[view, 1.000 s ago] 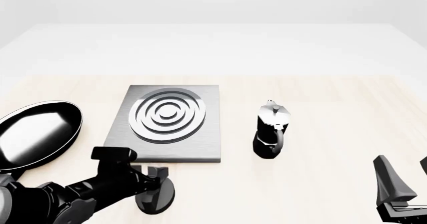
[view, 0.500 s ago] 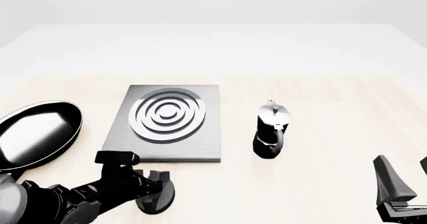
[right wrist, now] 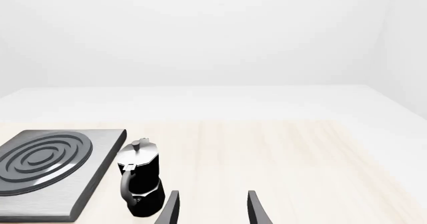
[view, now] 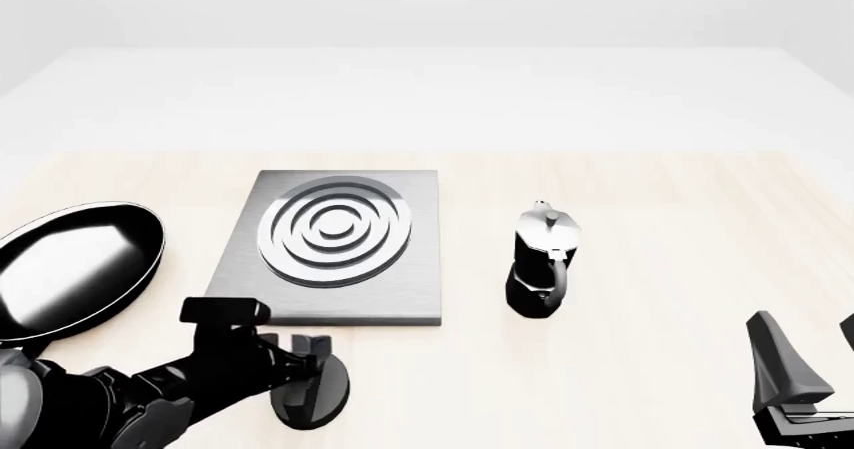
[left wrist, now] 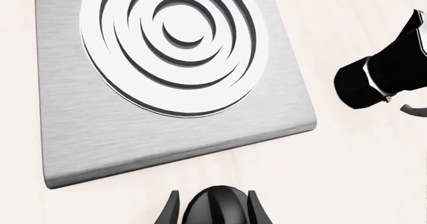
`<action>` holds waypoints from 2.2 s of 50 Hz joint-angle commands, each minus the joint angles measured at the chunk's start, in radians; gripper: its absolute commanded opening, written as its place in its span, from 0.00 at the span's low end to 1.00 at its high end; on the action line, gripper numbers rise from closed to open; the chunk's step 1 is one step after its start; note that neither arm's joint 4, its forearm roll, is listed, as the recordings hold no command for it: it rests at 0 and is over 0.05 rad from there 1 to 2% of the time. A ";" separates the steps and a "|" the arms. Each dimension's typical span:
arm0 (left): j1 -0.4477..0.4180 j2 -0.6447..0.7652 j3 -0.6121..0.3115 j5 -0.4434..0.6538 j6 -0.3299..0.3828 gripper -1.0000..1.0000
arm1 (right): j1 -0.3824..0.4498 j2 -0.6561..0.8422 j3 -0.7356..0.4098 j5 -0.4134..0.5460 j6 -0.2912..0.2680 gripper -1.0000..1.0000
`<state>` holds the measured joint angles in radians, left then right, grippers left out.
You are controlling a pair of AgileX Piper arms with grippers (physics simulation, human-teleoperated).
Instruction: Turn on the stove.
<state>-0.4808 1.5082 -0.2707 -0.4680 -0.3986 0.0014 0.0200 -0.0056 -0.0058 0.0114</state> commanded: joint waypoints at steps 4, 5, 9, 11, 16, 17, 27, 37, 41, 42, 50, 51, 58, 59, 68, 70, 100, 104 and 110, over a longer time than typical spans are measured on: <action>0.094 -0.067 0.003 0.042 0.061 1.00 | 0.000 0.000 0.000 0.000 0.000 1.00; 0.098 -0.069 0.004 0.043 0.063 1.00 | 0.000 0.000 0.000 0.000 0.000 1.00; 0.103 -0.077 0.003 0.049 0.063 1.00 | 0.000 0.000 0.000 0.000 0.000 1.00; 0.104 -0.075 0.002 0.050 0.063 1.00 | 0.000 0.000 0.000 0.000 0.000 1.00; 0.114 -0.078 0.006 0.048 0.065 1.00 | 0.000 0.000 0.000 0.000 0.000 1.00; 0.118 -0.079 0.007 0.048 0.065 1.00 | 0.000 0.000 0.000 0.000 0.000 1.00; 0.125 -0.096 0.013 0.057 0.068 1.00 | 0.000 0.000 0.000 0.000 0.000 1.00; 0.133 -0.135 0.011 0.089 0.077 1.00 | 0.000 0.000 0.000 0.000 0.000 1.00; 0.141 -0.168 0.013 0.113 0.082 1.00 | 0.000 0.000 0.000 0.000 0.000 1.00; 0.142 -0.176 0.014 0.119 0.081 1.00 | 0.000 0.000 0.000 0.000 0.000 1.00; 0.152 -0.229 0.030 0.144 0.084 1.00 | 0.000 0.000 0.000 0.000 0.000 1.00; 0.158 -0.244 0.029 0.156 0.089 1.00 | 0.000 0.000 0.000 0.000 0.000 1.00; 0.195 -0.410 -0.010 0.294 0.132 1.00 | 0.000 0.000 0.000 0.000 0.000 1.00; 0.196 -0.428 -0.015 0.311 0.135 1.00 | 0.000 0.000 0.000 0.000 0.000 1.00; 0.217 -0.594 -0.030 0.437 0.172 1.00 | 0.000 0.000 0.000 0.000 0.000 1.00; 0.229 -0.648 -0.030 0.467 0.190 1.00 | 0.000 0.000 0.000 0.000 0.000 1.00; 0.338 -1.307 -0.138 0.967 0.304 1.00 | 0.000 0.000 0.000 0.000 0.000 1.00; 0.346 -1.345 -0.146 1.018 0.312 1.00 | 0.000 0.000 0.000 0.000 0.000 1.00; 0.374 -1.391 -0.163 1.096 0.317 1.00 | 0.000 0.000 0.000 0.000 0.000 1.00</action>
<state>-0.1395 0.2233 -0.4081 0.5004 -0.0937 0.0014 0.0200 -0.0056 -0.0058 0.0114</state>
